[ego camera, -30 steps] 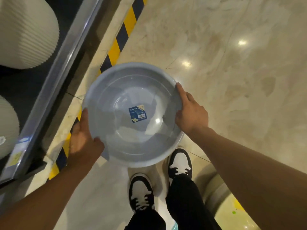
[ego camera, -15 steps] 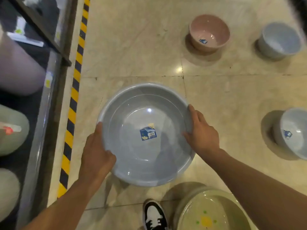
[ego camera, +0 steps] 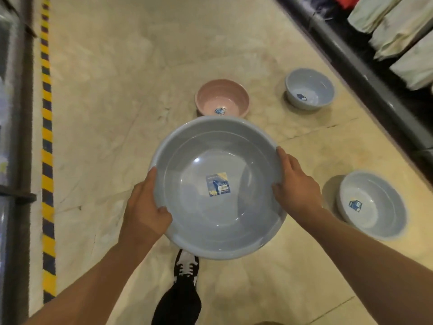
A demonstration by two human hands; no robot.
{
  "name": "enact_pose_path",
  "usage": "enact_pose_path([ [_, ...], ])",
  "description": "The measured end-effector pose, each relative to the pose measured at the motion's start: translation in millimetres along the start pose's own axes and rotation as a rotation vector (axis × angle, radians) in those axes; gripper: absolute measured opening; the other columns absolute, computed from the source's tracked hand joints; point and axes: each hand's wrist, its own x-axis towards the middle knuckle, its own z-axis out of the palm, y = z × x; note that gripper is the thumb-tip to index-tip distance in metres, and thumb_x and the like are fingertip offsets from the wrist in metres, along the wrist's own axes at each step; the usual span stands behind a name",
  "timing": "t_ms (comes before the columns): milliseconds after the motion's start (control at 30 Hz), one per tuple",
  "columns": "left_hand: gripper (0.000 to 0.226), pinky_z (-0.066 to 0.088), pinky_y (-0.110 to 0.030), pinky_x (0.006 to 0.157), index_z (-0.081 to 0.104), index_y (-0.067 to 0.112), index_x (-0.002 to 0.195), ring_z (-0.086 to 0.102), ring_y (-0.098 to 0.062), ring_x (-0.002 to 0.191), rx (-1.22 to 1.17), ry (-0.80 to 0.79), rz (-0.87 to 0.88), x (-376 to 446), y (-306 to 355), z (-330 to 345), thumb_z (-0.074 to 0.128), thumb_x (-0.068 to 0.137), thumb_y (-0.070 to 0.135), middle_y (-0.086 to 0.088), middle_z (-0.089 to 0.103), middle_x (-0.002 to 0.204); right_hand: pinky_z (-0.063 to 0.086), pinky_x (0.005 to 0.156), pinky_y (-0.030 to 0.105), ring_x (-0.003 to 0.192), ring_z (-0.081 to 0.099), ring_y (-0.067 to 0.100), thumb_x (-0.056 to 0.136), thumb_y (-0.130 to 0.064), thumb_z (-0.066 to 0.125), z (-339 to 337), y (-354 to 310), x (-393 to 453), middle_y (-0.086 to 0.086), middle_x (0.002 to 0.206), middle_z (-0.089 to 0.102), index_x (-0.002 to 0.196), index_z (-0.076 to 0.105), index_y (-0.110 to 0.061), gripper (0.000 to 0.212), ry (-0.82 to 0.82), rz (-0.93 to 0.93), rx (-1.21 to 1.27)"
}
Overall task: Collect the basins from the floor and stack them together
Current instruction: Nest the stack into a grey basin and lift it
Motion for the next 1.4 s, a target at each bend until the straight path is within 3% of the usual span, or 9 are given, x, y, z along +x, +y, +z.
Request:
enact_pose_path([
  [267,0.094,0.035,-0.030,0.088,0.024,0.024,0.156,0.049,-0.027,0.111,0.086,-0.140,-0.033,153,-29,19,0.067,0.076,0.002,-0.011,0.049,0.125,0.036,0.059,0.033,0.071,0.049,0.029,0.089,-0.019,0.053,36,-26,128,0.004,0.150,0.033,0.156,0.011,-0.025,0.079,-0.033,0.084,-0.006],
  [400,0.095,0.036,-0.031,0.082,0.026,0.023,0.154,0.045,-0.018,0.098,0.124,-0.164,-0.020,214,-26,25,0.056,0.063,0.022,-0.002,0.049,0.113,0.040,0.061,0.035,0.084,0.060,0.035,0.089,-0.018,0.052,39,-34,182,0.004,0.150,0.032,0.155,0.011,-0.024,0.078,-0.050,0.089,-0.004],
  [533,0.098,0.047,-0.038,0.079,0.025,0.023,0.155,0.057,-0.029,0.091,0.140,-0.203,-0.063,267,-22,45,0.051,0.060,0.024,-0.011,0.057,0.103,0.039,0.061,0.035,0.078,0.054,0.031,0.088,-0.020,0.050,47,-25,234,0.005,0.148,0.034,0.154,0.013,-0.025,0.076,-0.054,0.095,0.000],
  [700,0.095,0.037,-0.028,0.077,0.030,0.021,0.152,0.046,-0.016,0.091,0.145,-0.142,-0.025,337,-15,89,0.051,0.059,0.024,0.003,0.050,0.102,0.036,0.060,0.033,0.073,0.044,0.025,0.088,-0.018,0.051,71,0,314,0.006,0.147,0.035,0.154,0.012,-0.025,0.078,-0.045,0.091,-0.009],
  [833,0.080,0.039,-0.019,0.061,0.045,0.017,0.138,0.048,-0.004,0.072,0.128,-0.116,0.023,400,-14,127,0.054,0.059,0.024,0.011,0.051,0.085,0.038,0.064,0.036,0.086,0.058,0.034,0.090,-0.021,0.052,96,20,392,0.008,0.146,0.035,0.155,0.010,-0.024,0.077,-0.068,0.068,-0.028],
  [900,0.085,0.043,-0.031,0.069,0.041,0.019,0.141,0.052,-0.015,0.080,0.148,-0.119,-0.023,436,-21,146,0.055,0.058,0.024,0.000,0.056,0.100,0.039,0.064,0.036,0.091,0.060,0.036,0.090,-0.021,0.054,107,26,437,0.010,0.145,0.036,0.155,0.011,-0.023,0.078,-0.057,0.032,-0.001],
  [1167,0.084,0.040,-0.035,0.080,0.039,0.023,0.143,0.055,-0.031,0.108,0.166,-0.062,-0.037,565,-47,238,0.058,0.061,0.028,-0.013,0.055,0.127,0.049,0.084,0.046,0.108,0.054,0.042,0.087,-0.013,0.053,171,54,577,0.015,0.147,0.034,0.155,0.016,-0.015,0.077,-0.069,0.030,0.131],
  [1267,0.090,0.038,-0.041,0.100,0.027,0.023,0.153,0.043,-0.032,0.133,0.130,-0.099,-0.107,590,-58,263,0.058,0.070,0.036,-0.011,0.039,0.151,0.044,0.095,0.047,0.118,0.049,0.039,0.088,-0.010,0.052,191,64,598,0.015,0.147,0.035,0.154,0.017,-0.014,0.074,-0.093,0.095,0.223],
  [1400,0.089,0.032,-0.039,0.107,0.018,0.024,0.157,0.036,-0.029,0.138,0.145,-0.113,-0.103,600,-75,289,0.061,0.080,0.039,-0.009,0.030,0.156,0.046,0.091,0.042,0.113,0.052,0.037,0.085,-0.004,0.049,211,76,613,0.013,0.145,0.038,0.147,0.033,-0.011,0.065,-0.053,0.075,0.307],
])
